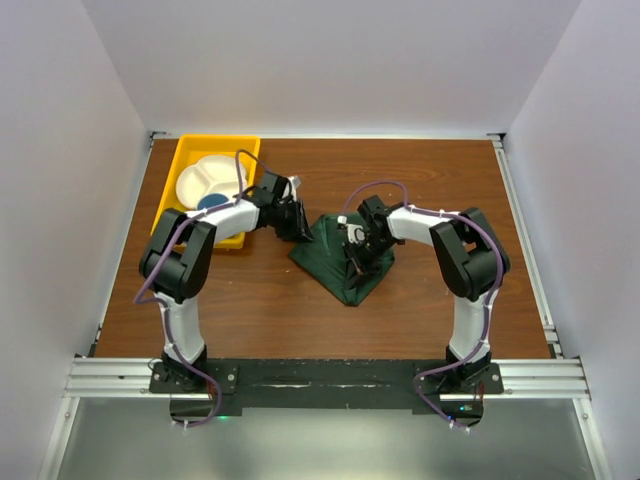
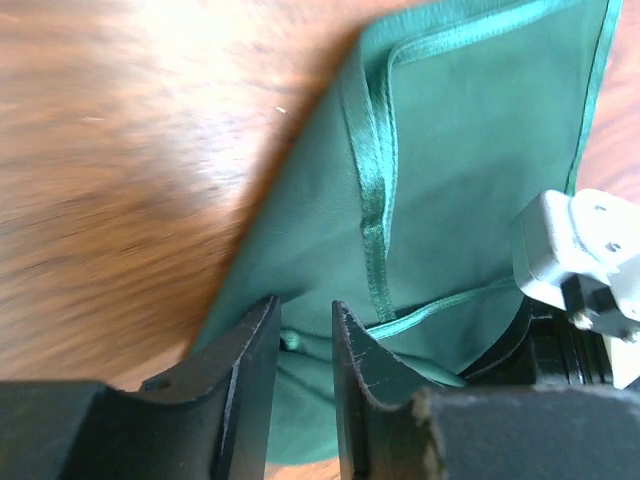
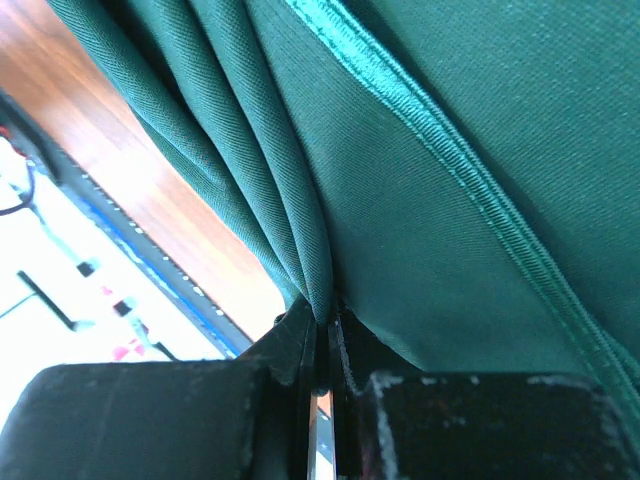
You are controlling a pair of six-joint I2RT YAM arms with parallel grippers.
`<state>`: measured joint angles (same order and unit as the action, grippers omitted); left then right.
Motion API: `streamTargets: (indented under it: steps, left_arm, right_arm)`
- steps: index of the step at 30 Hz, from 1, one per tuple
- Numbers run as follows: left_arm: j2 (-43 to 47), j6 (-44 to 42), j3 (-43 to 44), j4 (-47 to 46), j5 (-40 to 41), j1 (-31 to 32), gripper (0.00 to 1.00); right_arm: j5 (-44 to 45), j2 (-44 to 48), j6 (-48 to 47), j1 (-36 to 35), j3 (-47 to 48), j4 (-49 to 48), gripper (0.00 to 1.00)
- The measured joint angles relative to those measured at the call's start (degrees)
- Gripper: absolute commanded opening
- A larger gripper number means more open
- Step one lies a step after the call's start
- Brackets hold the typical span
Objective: Fold the napkin, place the utensils inside, and roll it up
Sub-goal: Roll the napkin with the utensil
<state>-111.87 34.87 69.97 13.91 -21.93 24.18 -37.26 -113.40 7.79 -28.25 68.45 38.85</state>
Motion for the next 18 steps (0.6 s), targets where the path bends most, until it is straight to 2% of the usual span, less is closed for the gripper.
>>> streamTargets:
  steps: [3,5,10,18]
  left_arm:
    - [2.51,-0.46,0.26,1.79,2.29,-0.26,0.26]
    - [4.55,-0.39,-0.48,1.22,2.10,-0.28,0.18]
    - [10.73,1.20,-8.52,-4.52,-1.73,0.61,0.08]
    - [9.53,7.63,-17.84,-17.79,-7.98,4.31,0.04]
  right_arm:
    - [-1.92,0.00,1.11,0.90,-1.29,-1.49,0.00]
    - [-3.06,0.00,1.84,1.42,-2.08,-2.49,0.00]
    - [-5.90,0.00,4.17,2.78,-4.17,-5.29,0.00]
    - [-7.52,0.00,6.40,2.95,-5.38,-7.26,0.00]
